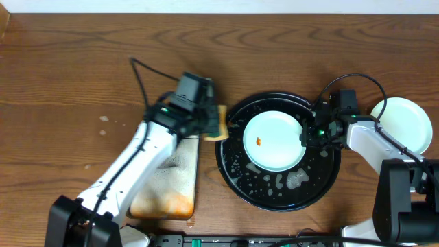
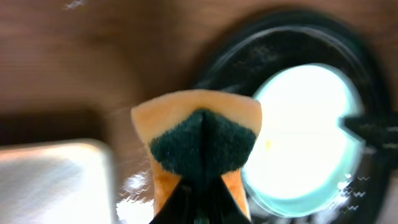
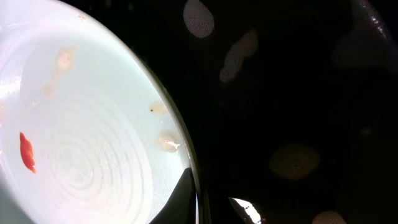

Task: Clean dirty plates on tray and stack at the side
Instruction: 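Move the sponge onto the tilted white plate and scrub with left gripper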

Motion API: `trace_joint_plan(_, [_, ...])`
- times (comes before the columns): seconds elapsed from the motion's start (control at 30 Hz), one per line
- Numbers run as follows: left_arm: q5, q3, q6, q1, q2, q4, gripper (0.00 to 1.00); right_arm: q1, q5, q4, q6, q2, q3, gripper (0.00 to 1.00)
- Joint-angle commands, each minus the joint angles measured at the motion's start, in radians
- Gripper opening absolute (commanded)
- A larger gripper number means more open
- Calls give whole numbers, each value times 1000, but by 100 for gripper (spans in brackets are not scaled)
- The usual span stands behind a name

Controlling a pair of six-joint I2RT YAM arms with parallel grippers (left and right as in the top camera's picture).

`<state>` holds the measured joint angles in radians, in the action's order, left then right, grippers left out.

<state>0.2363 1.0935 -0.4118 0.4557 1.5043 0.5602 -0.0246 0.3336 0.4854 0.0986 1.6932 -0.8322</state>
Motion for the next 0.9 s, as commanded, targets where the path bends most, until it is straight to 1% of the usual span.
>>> trace_joint_plan(0.0, [39, 19, -93, 90, 42, -94, 7, -4, -60, 26, 13, 51, 42, 1])
trace_joint_plan(0.1, [34, 19, -124, 144, 106, -163, 7, -4, -60, 27, 13, 51, 42, 1])
trace_joint_plan(0.23, [97, 32, -166, 200, 207, -251, 7, -4, -60, 27, 13, 51, 42, 1])
trace_joint_plan(0.33, [96, 54, -197, 252, 281, -290, 7, -4, -60, 27, 13, 51, 42, 1])
trace_joint_plan(0.57, [91, 134, -204, 334, 371, -287, 7, -5, -60, 27, 13, 51, 42, 1])
trace_joint_plan(0.67, [58, 138, -213, 340, 393, -278, 7, -5, -60, 27, 13, 51, 42, 1])
trace_joint_plan(0.77, [55, 140, -211, 338, 429, -278, 7, -6, -59, 27, 13, 51, 42, 1])
trace_joint_plan(0.87, [55, 143, -180, 339, 466, -286, 7, -11, -59, 27, 16, 51, 42, 1])
